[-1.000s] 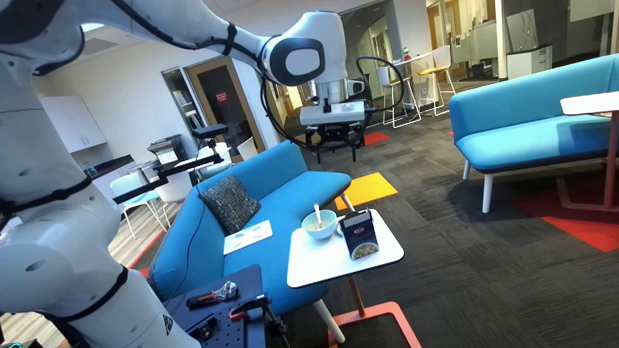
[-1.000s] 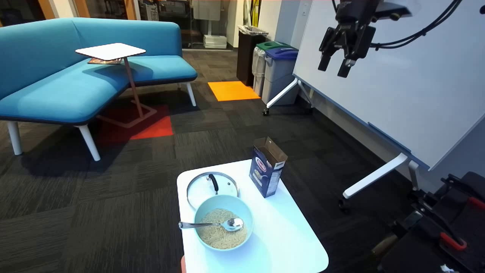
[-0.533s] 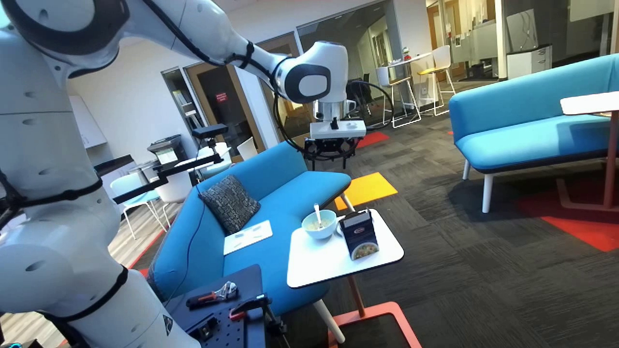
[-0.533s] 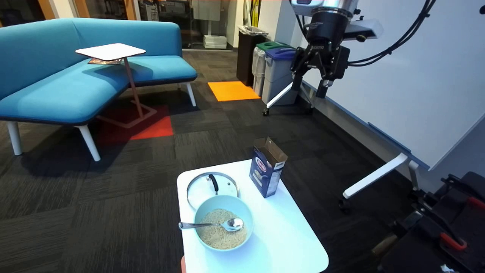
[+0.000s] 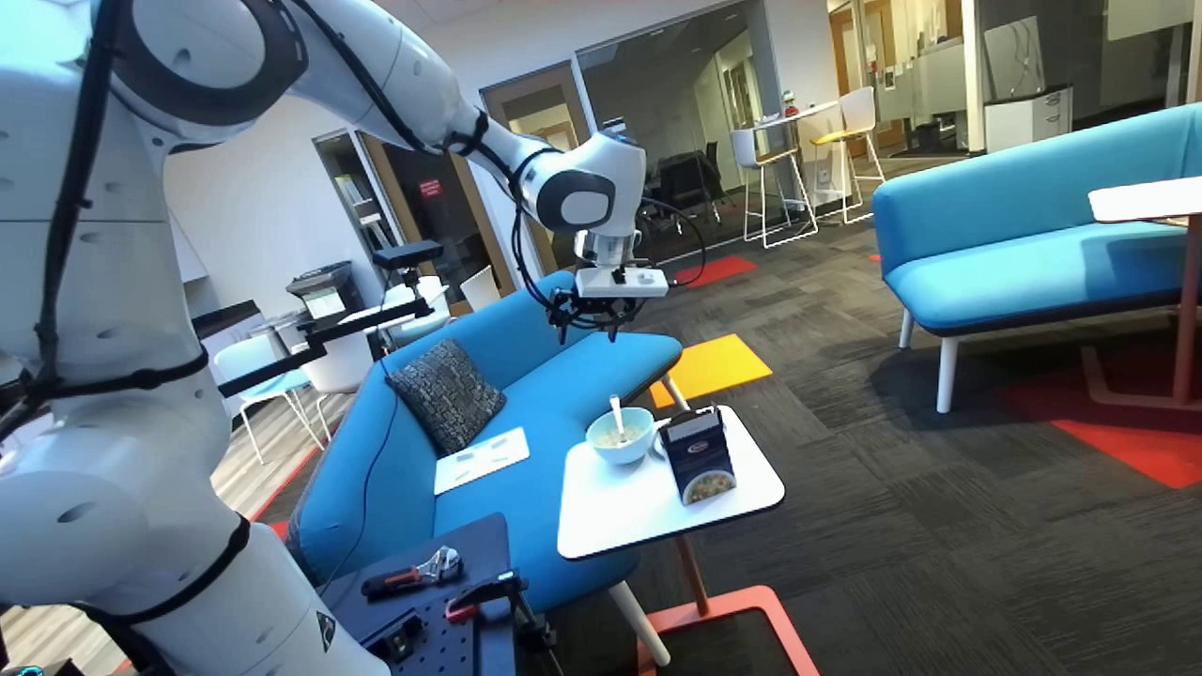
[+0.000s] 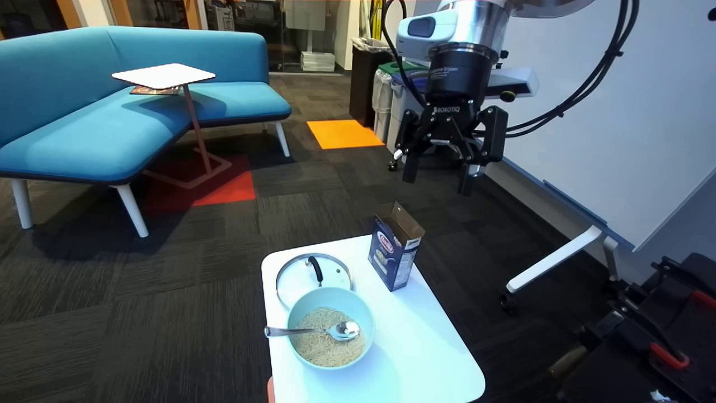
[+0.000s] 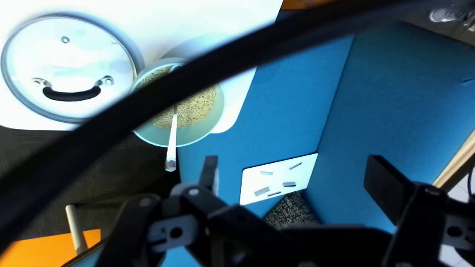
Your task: Remove the silver spoon from the bowl and put it on the table.
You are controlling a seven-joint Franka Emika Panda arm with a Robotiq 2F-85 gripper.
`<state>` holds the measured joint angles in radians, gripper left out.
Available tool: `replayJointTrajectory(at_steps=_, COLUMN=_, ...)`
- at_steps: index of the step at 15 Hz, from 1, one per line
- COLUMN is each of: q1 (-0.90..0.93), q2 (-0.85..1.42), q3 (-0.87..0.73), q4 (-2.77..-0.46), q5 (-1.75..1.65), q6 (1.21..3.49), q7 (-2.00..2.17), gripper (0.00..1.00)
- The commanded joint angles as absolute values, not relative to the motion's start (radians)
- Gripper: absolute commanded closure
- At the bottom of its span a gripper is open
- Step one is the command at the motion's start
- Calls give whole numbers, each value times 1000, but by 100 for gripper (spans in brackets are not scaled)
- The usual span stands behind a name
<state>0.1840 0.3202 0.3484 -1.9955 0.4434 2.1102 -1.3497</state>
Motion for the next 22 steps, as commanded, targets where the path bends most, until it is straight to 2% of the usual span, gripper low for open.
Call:
replayJointTrajectory(at_steps=1, q1=185, q2=325, q3=348, q4=-1991, q5=443, q6=2107, q7=-1349, gripper=0)
replayJointTrajectory(at_steps=4, q1=182, q2=327, q3=346, q4=-1983, q5=443, q6=2101, q7=-1350, gripper=0)
replayJointTrajectory(at_steps=10, q1=201, q2=492, q3=383, q4=-1967, q5=466, q6=2370, q7=-1406, gripper=0)
replayJointTrajectory(at_steps=14, q1=166, q2=638, q3=479, q4=-1972, q5=516, q6=2643, q7=-1529, gripper=0)
replayJointTrajectory(at_steps=17, q1=100, q2=767, q3=610, q4=-1963, q5=543, q6=2903, q7=-1606, gripper=0)
replayJointTrajectory(at_steps=20, q1=50, q2=872, q3=694, q4=-1962, q5=429, q6=3016, q7=-1547, gripper=0)
replayJointTrajectory(at_steps=22, q1=63, q2=900, q3=679, q4=-1967, q5=338, q6=3021, q7=-1458, gripper=0)
